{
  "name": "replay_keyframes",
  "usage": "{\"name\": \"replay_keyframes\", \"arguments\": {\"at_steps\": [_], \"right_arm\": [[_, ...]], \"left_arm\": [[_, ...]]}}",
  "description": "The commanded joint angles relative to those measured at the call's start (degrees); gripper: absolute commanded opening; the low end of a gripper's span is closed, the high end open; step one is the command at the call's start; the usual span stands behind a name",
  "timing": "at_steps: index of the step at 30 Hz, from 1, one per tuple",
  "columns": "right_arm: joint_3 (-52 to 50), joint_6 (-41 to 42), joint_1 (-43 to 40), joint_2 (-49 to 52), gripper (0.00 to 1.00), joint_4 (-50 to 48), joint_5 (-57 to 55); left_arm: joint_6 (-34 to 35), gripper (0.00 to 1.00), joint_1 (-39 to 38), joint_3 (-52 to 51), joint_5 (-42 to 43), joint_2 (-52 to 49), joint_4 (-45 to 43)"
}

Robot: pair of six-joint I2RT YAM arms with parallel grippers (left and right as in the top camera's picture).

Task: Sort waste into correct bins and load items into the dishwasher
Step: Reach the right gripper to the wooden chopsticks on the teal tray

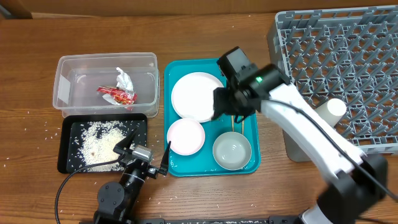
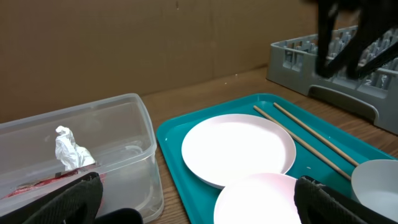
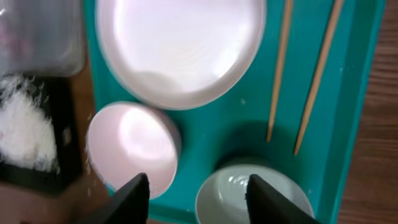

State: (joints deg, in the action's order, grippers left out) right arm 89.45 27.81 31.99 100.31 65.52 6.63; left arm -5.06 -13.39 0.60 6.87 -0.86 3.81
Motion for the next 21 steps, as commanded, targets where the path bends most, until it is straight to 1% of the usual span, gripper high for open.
{"name": "replay_keyframes", "arguments": {"at_steps": [1,3,5,12,16,19,21], "right_arm": [[-0.20,1.01,-4.39,4.26,0.40,-1.90,-2.16],[-0.20,0.92,-7.17,7.67,0.37,-3.67,-1.55],[-0.20,-0.09,-8.20,10.36,0.36,-4.90,-1.42],[-0.22,-2.32,-6.56,18.97,0.38,-7.87,-1.46],[-0.22,-2.23,-6.43,22.14,0.36,-8.44,-1.44],[-0.22,-2.23,-6.45,22.86,0.32,-8.39,-1.46],[-0.22,-2.25,-6.45,23.04,0.22,-8.39,-1.53]], "left_arm": [[-0.09,1.00,0.35,-0.33,0.04,0.59,-0.04],[-0.09,1.00,0.35,-0.33,0.04,0.59,-0.04],[-0.09,1.00,0.35,-0.33,0.04,0.59,-0.04],[-0.09,1.00,0.35,-0.33,0.04,0.59,-0.04],[-0.09,1.00,0.35,-0.33,0.04,0.59,-0.04],[-0.09,1.00,0.35,-0.33,0.04,0.59,-0.04],[-0.09,1.00,0.35,-0.33,0.04,0.59,-0.04]]}}
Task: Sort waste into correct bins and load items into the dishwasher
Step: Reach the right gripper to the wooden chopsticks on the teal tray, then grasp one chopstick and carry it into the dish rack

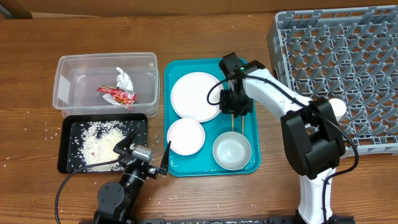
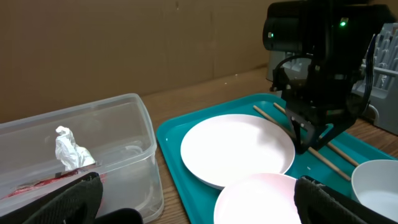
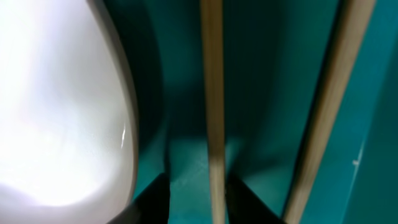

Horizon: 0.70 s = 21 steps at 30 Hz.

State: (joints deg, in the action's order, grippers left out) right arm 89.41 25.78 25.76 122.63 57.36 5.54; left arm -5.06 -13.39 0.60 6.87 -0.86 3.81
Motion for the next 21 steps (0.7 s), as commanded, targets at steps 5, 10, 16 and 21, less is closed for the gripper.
{"name": "replay_keyframes", "arguments": {"at_steps": [5,10,16,21], "right_arm": [[-0.15,-0.22,-0.22,0.72,0.04,1.73,-3.02],[1.09,-0.52,-0.87,-0.70,0.04,4.09,-3.61],[8.15,-4.42,-3.30,-12.26,0.04,11.04,-6.40],[10.36,-11.17,-7.72,-21.57,0.04,13.09,-18.99]], "left_arm": [[-0.09,1.00,0.35,-0.33,0.04,0.59,-0.04],[-0.09,1.00,0.35,-0.33,0.04,0.59,-0.04],[-0.09,1.00,0.35,-0.33,0.04,0.59,-0.04],[-0.09,1.00,0.35,-0.33,0.04,0.59,-0.04]]}}
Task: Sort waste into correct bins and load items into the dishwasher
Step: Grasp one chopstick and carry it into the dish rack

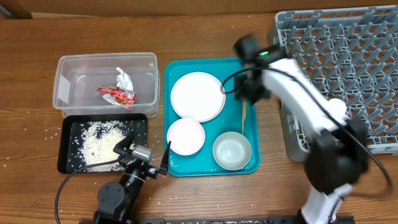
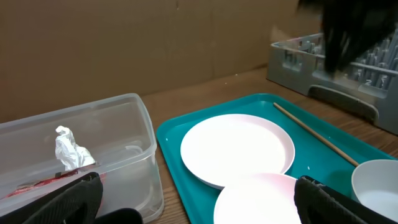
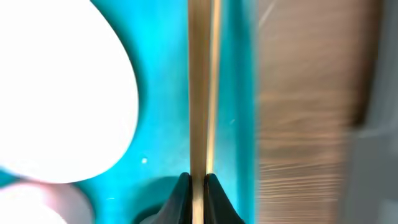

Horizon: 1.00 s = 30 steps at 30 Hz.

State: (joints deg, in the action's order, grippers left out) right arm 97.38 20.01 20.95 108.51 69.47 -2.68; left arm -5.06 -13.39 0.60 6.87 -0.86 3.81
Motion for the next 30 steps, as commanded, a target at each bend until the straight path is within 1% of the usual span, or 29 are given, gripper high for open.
{"name": "replay_keyframes", "arguments": {"at_steps": [1,3,5,6,10,14,19,23,25,26,27,28,30], "right_arm": [[2.38,-5.46,-3.85,-8.46,0.04,1.18,-14.05],[2.38,-5.53,-6.10,-9.70,0.04,1.31,-19.63],[2.32,-6.43,-8.83,-9.75,0.04,1.22,-21.81],[2.01,-7.76,-10.12,-9.44,0.04,0.85,-20.94],[-1.95,-16.81,-14.99,-6.73,0.04,-1.33,-9.84],[-4.74,-18.18,-15.91,-4.09,0.04,-1.92,-15.41],[-5.66,-20.55,-15.50,-2.12,0.04,-1.90,-13.57],[-6.49,-21.79,-14.45,-1.97,0.14,-1.44,-14.43],[-6.40,-21.77,-13.86,-1.99,0.26,-1.33,-14.40],[-6.34,-21.77,-13.73,-1.99,0.28,-1.18,-14.38],[-6.10,-21.75,-13.33,-1.99,0.33,-0.74,-14.34],[-5.79,-21.68,-13.00,-1.99,0.36,-0.42,-14.03],[-4.50,-21.35,-11.87,-1.99,0.41,-0.20,-7.15]], "left_arm": [[-0.09,1.00,0.35,-0.33,0.04,0.59,-0.04],[-0.09,1.00,0.35,-0.33,0.04,0.59,-0.04],[-0.09,1.00,0.35,-0.33,0.04,0.59,-0.04],[-0.09,1.00,0.35,-0.33,0.04,0.59,-0.04],[-0.09,1.00,0.35,-0.33,0.04,0.59,-0.04],[-0.09,1.00,0.35,-0.33,0.04,0.59,-0.04],[-0.09,1.00,0.35,-0.33,0.04,0.59,-0.04],[-0.09,1.00,0.35,-0.33,0.04,0.59,-0.04],[-0.09,1.00,0.35,-0.33,0.04,0.59,-0.04],[-0.09,1.00,0.35,-0.33,0.04,0.59,-0.04],[-0.09,1.00,0.35,-0.33,0.04,0.59,-0.04],[-0.09,1.00,0.35,-0.33,0.04,0.59,-0.04],[-0.09,1.00,0.35,-0.33,0.04,0.59,-0.04]]}}
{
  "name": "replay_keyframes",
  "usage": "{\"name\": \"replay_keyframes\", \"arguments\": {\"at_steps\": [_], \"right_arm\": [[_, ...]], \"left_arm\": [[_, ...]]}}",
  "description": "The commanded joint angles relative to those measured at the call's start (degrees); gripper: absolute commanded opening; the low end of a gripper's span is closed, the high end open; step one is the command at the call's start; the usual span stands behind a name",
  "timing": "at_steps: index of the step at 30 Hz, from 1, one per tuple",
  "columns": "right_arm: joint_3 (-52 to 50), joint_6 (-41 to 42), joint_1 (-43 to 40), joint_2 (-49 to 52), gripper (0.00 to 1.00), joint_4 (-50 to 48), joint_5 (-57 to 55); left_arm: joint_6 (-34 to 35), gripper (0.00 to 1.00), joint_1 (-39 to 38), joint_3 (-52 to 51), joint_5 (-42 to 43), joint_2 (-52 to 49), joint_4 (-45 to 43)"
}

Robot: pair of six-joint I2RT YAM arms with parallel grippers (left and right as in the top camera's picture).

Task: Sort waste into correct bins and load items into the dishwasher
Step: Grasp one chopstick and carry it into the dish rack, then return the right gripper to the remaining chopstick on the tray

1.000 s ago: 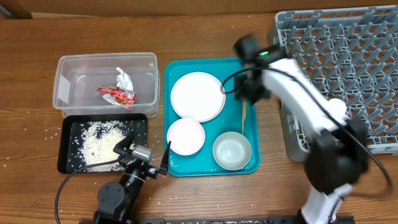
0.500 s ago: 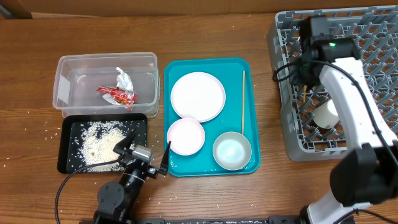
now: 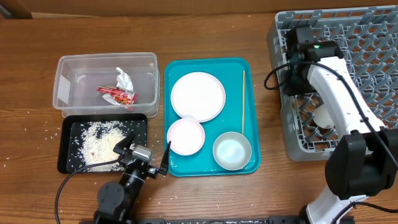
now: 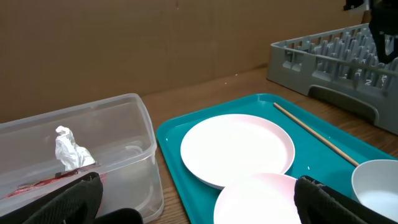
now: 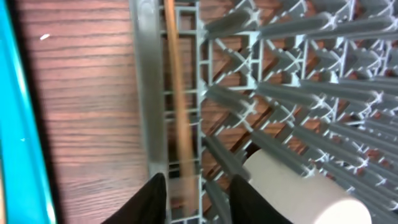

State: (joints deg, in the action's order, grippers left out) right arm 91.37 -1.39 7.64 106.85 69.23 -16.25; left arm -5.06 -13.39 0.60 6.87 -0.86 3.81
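Observation:
My right gripper [image 3: 296, 84] hangs over the left edge of the grey dishwasher rack [image 3: 367, 74], open. In the right wrist view its fingers [image 5: 155, 199] stand apart, and a wooden chopstick [image 5: 176, 112] lies blurred between them in the rack's left column. A second chopstick [image 3: 242, 99] lies on the teal tray [image 3: 171, 168], beside a large white plate [image 3: 198, 96], a small pink dish [image 3: 185, 136] and a pale bowl [image 3: 232, 150]. My left gripper [image 3: 146, 152] rests open at the table's front, facing the tray.
A clear bin [image 3: 62, 87] holds a red-and-white wrapper [image 3: 118, 92]. In front of it a black tray [image 3: 68, 163] carries spilled rice. A white cup [image 3: 326, 115] lies in the rack near my right gripper. Rice grains dot the wooden table at the left.
My right gripper was shut on a chopstick above the tray's right side. Now it is over the rack's left edge and open, with the chopstick in the rack. The left arm has not moved.
My right gripper was open above the tray, where two chopsticks lay. Then it was low, its fingers astride the left chopstick. Then it was shut on that chopstick, with one left on the tray. Now the chopstick is in the rack and the gripper is open.

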Motion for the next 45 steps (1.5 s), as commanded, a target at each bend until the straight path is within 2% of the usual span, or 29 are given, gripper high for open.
{"name": "replay_keyframes", "arguments": {"at_steps": [1,6,8,11,14,20,25,27,28,37,41,45], "right_arm": [[1.84,0.04,1.90,-0.33,0.41,0.04,10.43],[1.99,0.09,4.39,-0.33,0.42,-0.09,31.93],[1.97,0.68,5.68,-0.33,0.42,-0.55,35.74],[1.44,7.23,8.26,-0.31,0.42,-2.38,32.44],[-1.22,15.67,11.37,-0.31,0.44,-6.32,23.19],[-10.80,24.20,14.05,-0.31,0.48,-17.07,13.31],[-20.59,25.27,13.60,-0.24,0.47,-25.70,13.31],[-22.64,25.24,13.55,-0.20,0.36,-26.80,13.35],[-23.30,25.24,13.55,-0.17,0.35,-26.84,13.40],[-23.69,23.91,14.03,2.73,0.35,-27.96,17.46],[-23.45,23.67,14.03,2.73,0.21,-28.02,17.64],[-23.45,23.74,14.05,2.73,0.15,-28.04,18.10]], "left_arm": [[-0.11,1.00,0.35,-0.33,0.04,0.59,-0.04],[-0.09,1.00,0.35,-0.33,0.04,0.59,-0.04],[-0.09,1.00,0.35,-0.33,0.04,0.59,-0.04],[-0.09,1.00,0.35,-0.33,0.04,0.59,-0.04],[-0.09,1.00,0.35,-0.33,0.04,0.59,-0.04],[-0.11,1.00,0.35,-0.33,0.04,0.59,-0.04],[-0.09,1.00,0.35,-0.33,0.04,0.59,-0.04],[-0.09,1.00,0.35,-0.33,0.04,0.59,-0.04],[-0.09,1.00,0.35,-0.33,0.04,0.59,-0.04],[-0.09,1.00,0.35,-0.33,0.04,0.59,-0.04],[-0.09,1.00,0.35,-0.33,0.04,0.59,-0.04],[-0.09,1.00,0.35,-0.33,0.04,0.59,-0.04]]}}
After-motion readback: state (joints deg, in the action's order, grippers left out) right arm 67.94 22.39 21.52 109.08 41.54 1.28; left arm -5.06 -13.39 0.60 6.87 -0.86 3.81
